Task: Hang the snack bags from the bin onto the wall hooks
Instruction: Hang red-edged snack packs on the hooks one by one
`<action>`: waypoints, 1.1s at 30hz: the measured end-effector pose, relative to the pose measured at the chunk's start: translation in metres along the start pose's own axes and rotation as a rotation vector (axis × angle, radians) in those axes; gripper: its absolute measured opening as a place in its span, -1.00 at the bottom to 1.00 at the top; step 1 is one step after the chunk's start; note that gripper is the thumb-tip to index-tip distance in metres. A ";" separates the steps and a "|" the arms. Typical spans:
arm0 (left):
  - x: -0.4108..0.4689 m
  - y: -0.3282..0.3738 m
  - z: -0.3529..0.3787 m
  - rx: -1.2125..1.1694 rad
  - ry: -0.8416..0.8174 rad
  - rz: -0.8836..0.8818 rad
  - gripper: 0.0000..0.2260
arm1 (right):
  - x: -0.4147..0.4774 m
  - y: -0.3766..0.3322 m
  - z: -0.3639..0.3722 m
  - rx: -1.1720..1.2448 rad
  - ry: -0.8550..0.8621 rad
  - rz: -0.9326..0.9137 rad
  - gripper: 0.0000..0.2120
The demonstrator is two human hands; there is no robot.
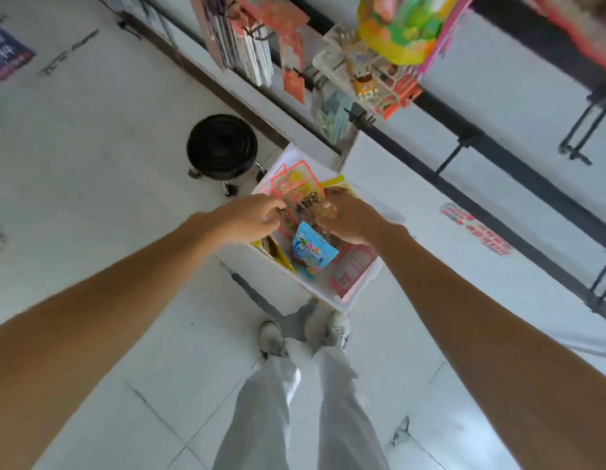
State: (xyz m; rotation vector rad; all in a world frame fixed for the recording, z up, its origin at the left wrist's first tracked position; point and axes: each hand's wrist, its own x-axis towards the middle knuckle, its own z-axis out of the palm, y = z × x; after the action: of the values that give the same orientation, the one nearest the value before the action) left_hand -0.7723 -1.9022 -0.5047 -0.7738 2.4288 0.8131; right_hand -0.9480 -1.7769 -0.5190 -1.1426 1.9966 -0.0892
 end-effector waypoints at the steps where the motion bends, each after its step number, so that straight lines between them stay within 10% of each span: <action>1: 0.011 -0.006 0.007 -0.027 0.001 -0.023 -0.58 | 0.015 0.006 0.005 0.017 -0.010 -0.003 -0.61; 25: 0.159 -0.062 0.127 -0.481 0.138 -0.330 -0.65 | 0.210 0.067 0.114 0.088 0.105 0.185 -0.32; 33: 0.130 -0.065 0.120 -0.542 0.139 -0.329 -0.69 | 0.186 0.057 0.098 0.223 0.241 0.017 -0.89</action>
State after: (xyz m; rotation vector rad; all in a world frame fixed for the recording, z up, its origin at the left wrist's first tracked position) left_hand -0.7978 -1.9135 -0.6911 -1.4260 2.1148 1.3326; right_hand -0.9687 -1.8518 -0.7228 -1.0090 2.1423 -0.4480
